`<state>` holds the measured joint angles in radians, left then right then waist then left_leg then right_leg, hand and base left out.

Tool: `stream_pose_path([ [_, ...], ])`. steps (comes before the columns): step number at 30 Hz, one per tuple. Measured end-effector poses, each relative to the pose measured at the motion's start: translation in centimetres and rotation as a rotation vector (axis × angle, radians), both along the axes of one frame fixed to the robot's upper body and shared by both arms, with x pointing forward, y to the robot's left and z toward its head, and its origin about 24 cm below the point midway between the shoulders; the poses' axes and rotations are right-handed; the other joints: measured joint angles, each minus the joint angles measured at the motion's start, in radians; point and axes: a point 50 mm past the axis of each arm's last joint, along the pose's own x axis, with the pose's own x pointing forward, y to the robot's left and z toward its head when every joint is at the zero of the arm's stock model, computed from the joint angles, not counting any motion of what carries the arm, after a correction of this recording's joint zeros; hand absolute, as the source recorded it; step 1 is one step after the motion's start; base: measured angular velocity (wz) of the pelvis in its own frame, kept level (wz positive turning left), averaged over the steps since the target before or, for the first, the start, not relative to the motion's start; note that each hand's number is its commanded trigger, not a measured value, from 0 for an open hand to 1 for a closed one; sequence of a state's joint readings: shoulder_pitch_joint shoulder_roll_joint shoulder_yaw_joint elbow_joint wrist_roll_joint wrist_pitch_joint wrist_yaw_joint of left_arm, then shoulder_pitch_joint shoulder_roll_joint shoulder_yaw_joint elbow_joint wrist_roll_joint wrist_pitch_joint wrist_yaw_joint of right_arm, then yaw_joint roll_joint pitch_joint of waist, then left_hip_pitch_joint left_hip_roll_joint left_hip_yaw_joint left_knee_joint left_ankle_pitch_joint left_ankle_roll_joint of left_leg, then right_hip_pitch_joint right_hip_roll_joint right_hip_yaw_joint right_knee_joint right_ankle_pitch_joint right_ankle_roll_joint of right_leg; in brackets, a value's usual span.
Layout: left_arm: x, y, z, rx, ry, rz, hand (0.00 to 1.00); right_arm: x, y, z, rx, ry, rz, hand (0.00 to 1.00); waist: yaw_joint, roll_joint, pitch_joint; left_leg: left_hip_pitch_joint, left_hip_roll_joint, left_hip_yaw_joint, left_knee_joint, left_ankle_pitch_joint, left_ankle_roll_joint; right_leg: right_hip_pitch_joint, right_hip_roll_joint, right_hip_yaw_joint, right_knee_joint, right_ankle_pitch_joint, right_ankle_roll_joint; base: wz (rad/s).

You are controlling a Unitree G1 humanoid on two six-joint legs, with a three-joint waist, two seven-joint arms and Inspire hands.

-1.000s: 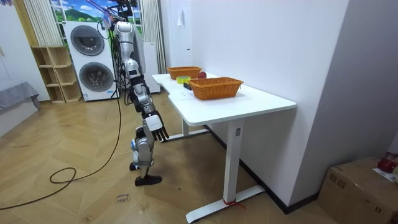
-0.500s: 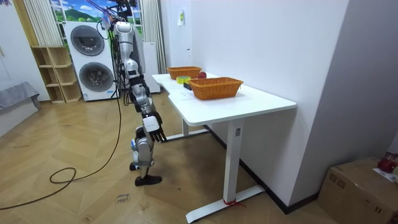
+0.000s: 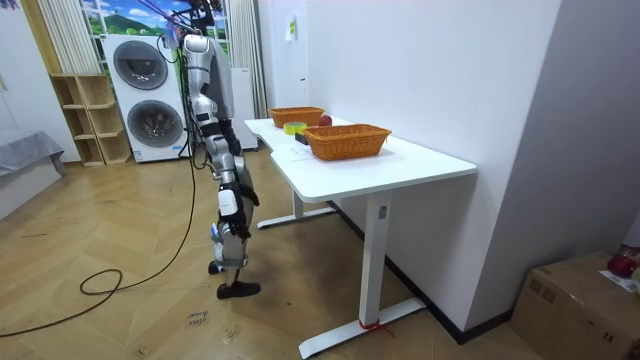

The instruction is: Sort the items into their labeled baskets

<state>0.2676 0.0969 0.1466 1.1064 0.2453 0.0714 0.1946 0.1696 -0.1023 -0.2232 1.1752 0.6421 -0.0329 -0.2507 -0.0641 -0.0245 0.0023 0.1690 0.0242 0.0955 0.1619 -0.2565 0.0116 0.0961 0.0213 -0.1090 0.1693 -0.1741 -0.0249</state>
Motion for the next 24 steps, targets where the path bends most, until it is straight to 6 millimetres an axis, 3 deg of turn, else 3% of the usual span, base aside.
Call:
stream_pose_path([
  [6,0.0,1.2,0.4,0.035,-0.025,0.005,0.00,0.1,-2.4,1.2,-0.131,-0.028,-0.249,0.00,-0.031,-0.012,-0.0068,0.003,0.000,0.012,0.005,0.000,0.000,-0.009,-0.001,0.022,0.011,-0.001,0.000,-0.10],
  [14,0.2,2.3,0.9,0.093,-0.055,0.006,0.00,0.3,-4.6,2.9,-0.289,0.000,-0.529,0.00,-0.050,-0.015,-0.0063,0.007,-0.001,0.011,0.000,-0.001,0.002,-0.015,-0.001,0.024,0.022,-0.008,0.001,-0.01],
  [24,0.8,2.3,1.1,0.101,-0.099,-0.003,0.00,4.3,-7.3,7.5,-0.502,-0.164,-0.720,0.00,-0.042,-0.017,-0.0059,-0.007,-0.003,0.011,0.004,0.000,0.003,-0.043,-0.001,0.026,0.051,-0.019,-0.001,-0.02],
])
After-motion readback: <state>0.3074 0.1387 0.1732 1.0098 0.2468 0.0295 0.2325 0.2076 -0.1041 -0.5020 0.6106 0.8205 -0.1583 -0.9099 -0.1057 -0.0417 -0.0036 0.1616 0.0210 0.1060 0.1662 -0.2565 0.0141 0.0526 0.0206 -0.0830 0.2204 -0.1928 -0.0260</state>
